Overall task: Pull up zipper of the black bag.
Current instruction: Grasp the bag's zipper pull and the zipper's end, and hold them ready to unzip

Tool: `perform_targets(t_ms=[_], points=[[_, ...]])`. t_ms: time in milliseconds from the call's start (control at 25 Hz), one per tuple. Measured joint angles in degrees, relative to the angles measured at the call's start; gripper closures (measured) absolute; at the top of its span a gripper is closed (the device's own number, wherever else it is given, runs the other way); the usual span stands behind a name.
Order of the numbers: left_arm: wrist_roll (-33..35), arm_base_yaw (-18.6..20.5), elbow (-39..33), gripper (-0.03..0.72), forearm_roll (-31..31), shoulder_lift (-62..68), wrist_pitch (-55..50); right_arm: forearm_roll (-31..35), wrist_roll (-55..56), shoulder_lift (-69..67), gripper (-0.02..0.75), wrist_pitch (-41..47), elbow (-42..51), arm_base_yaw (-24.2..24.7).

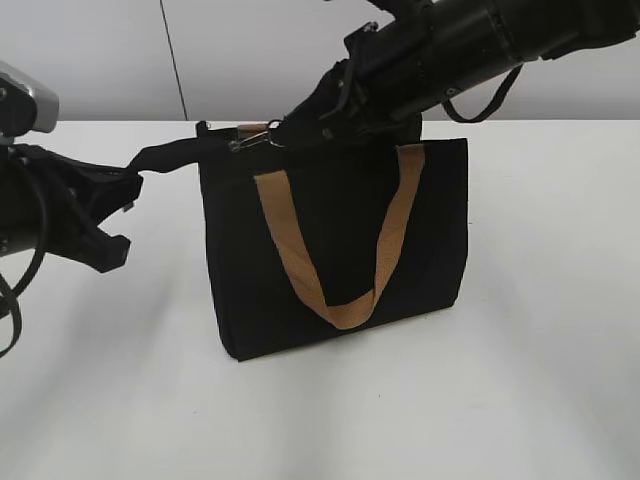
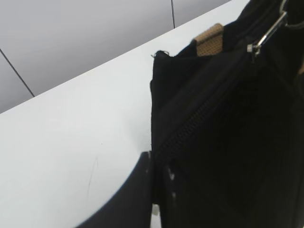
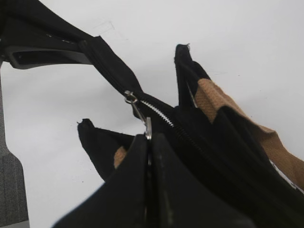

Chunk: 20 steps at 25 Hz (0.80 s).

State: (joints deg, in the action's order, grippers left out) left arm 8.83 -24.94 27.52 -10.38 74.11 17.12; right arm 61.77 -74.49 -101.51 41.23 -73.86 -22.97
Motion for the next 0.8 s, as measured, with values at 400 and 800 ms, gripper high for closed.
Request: perform_targets(t_ms=[400, 800], points=[[0.0, 1.9, 0.2, 0.691, -0.1, 0.0, -1.3, -3.5, 4.7, 0.0, 0.739, 2.3, 0.0, 7.9], [0.0, 2.0, 0.2, 0.692, -0.1, 0.0, -1.4, -8.9, 10.2, 0.1, 0.739, 5.8, 0.0, 18.2]])
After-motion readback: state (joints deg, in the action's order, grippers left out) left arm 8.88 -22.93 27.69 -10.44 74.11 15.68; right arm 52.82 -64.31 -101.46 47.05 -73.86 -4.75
